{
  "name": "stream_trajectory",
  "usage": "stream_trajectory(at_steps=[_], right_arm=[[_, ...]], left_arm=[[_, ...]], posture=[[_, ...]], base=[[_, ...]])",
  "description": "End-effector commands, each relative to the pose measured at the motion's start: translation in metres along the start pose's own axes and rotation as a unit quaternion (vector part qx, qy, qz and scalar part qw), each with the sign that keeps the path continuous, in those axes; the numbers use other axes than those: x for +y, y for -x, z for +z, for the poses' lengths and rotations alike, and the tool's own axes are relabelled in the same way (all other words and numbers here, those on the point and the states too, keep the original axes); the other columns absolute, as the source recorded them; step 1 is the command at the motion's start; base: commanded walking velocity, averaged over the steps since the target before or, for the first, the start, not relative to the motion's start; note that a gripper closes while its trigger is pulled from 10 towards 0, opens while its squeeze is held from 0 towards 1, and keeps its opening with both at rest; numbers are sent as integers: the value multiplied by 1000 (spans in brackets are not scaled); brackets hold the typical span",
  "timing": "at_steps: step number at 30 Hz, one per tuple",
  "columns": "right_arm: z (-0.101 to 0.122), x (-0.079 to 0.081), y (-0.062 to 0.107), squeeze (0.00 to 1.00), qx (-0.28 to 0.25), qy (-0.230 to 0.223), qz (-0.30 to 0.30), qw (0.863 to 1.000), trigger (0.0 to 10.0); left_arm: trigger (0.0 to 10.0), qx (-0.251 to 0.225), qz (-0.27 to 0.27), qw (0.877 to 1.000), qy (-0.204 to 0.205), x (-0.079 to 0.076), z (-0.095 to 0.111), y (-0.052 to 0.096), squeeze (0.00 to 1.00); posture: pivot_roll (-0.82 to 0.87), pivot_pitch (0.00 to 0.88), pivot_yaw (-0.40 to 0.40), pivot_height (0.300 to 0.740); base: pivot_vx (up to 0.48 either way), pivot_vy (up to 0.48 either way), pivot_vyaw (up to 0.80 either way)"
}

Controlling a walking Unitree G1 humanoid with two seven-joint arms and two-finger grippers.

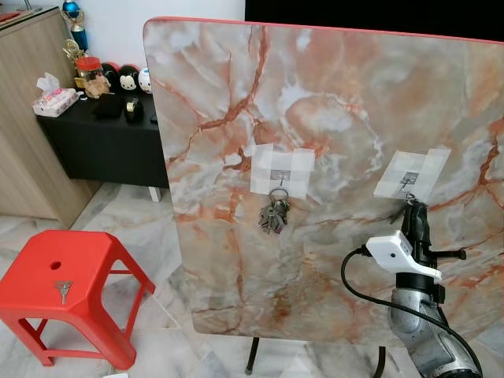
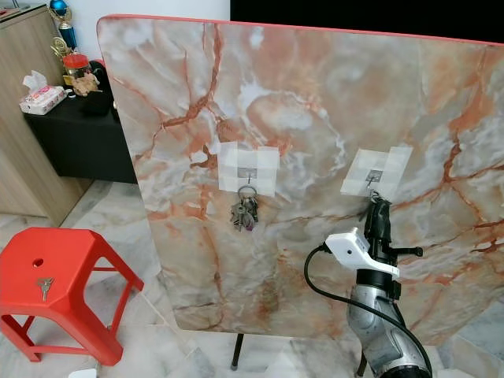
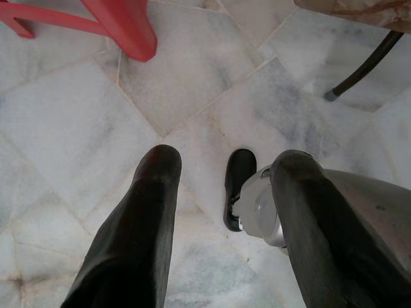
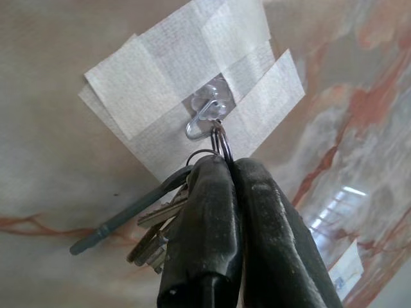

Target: Hang keys on a hook

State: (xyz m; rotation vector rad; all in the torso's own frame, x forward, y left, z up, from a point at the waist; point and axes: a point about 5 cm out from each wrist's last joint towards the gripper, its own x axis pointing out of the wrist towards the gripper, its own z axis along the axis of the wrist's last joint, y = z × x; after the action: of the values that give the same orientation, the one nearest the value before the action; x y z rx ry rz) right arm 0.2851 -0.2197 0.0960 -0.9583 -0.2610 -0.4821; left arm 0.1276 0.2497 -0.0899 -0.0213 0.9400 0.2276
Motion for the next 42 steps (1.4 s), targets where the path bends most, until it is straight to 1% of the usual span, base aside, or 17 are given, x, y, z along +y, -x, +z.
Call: stream_trajectory(at_steps=[1, 15, 18, 22, 26, 27, 28, 31, 36, 39, 42], right_arm=[[5, -7, -6, 0, -12, 0, -16, 1000, 10000], [7, -3, -6, 0, -6, 1, -8, 1000, 10000], [6, 2, -3, 0, -2, -1, 14, 1000, 10000], [4, 4, 2, 0, 6, 1, 24, 1000, 10000], [3, 5, 4, 0, 8, 1, 28, 1000, 10000], [0, 6, 6, 0, 20, -3, 29, 999, 10000], [0, 6, 6, 0, 20, -3, 29, 999, 10000], [0, 1, 6, 0, 14, 8, 13, 1000, 10000], [0, -4, 5, 0, 17, 12, -5, 1000, 10000], [0, -7, 5, 0, 14, 23, -15, 1000, 10000], [1, -10, 3, 0, 13, 21, -23, 999, 10000]], left_arm=[[10000, 4, -1, 1000, -2, -2, -1, 0, 0], [10000, 0, -3, 1000, -2, -4, 0, -1, 0], [10000, -1, -4, 1000, -3, -5, 0, -1, 0], [10000, -7, -7, 1000, -5, -6, 2, -1, 0], [10000, -10, -8, 1000, -5, -7, 4, -1, 0], [10000, -11, -8, 1000, -5, -7, 4, -2, 0], [10000, -11, -8, 1000, -5, -7, 4, -2, 0], [10000, -9, -8, 1000, -5, -7, 3, -1, 0], [10000, -8, -7, 1000, -5, -6, 3, -1, 0], [10000, -8, -7, 1000, -6, -6, 3, -1, 0], [10000, -7, -7, 1000, -6, -5, 3, -1, 0]], posture=[[182, 0, -78, 740], [183, 0, -79, 740], [180, 0, -78, 740], [181, 0, -79, 740], [181, 0, -78, 740], [181, 0, -79, 740], [181, 0, -79, 740], [181, 0, -80, 740], [180, 0, -80, 740], [178, 0, -78, 740], [179, 0, -78, 740]], base=[[0, 0, 0], [0, 0, 0], [0, 0, 0], [0, 0, 0], [0, 0, 0], [0, 0, 0], [0, 0, 0], [0, 0, 0], [0, 0, 0], [0, 0, 0], [0, 0, 0]])
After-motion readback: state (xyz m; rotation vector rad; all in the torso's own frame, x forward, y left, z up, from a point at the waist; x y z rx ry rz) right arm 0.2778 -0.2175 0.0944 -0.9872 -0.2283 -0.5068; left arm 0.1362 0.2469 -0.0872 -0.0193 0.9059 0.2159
